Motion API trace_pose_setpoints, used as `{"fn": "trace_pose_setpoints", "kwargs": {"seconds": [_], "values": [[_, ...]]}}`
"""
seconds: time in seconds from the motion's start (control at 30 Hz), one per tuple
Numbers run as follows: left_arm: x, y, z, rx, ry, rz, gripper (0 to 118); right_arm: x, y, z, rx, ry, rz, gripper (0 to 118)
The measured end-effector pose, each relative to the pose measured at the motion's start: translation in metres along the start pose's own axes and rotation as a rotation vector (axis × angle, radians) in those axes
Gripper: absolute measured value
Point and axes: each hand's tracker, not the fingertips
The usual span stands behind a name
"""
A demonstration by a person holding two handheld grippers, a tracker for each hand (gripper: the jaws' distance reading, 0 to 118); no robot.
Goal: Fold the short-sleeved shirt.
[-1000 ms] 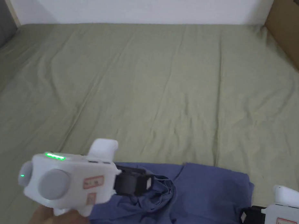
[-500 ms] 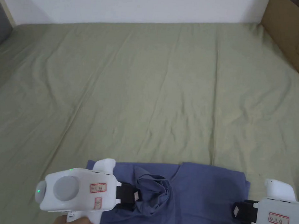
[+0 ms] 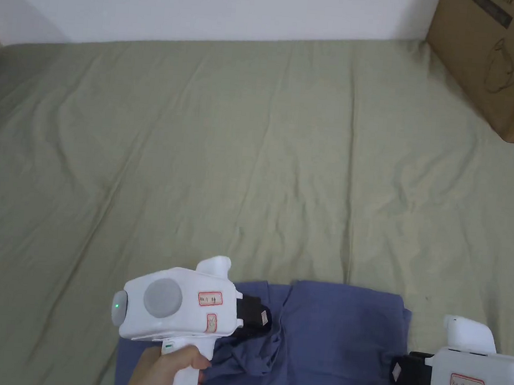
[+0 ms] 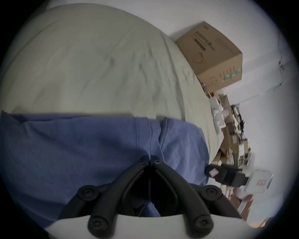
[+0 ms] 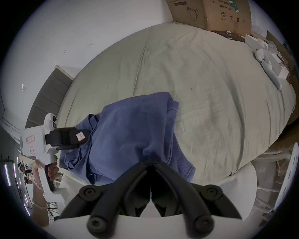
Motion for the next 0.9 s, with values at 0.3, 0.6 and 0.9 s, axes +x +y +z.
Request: {"fn": "trace_pose_setpoints", "kwargs": {"seconds": [0.3,0.6,0.9], "values": [[-0.021,-0.042,0.047,0.007,-0.068,0.069,2,0.000,0.004,0.001,0.008,0.000,0.006,0],[0.008,-0.077,0.042,-0.059,-0.089,0.045,2,-0.013,0.003,0.001,0.009,0.010,0.027,0],[-0.016,-0.064,0.091,0.115,-0.168,0.120,2,-0.024,0.006,0.008,0.018,0.005,0.055,0]]}}
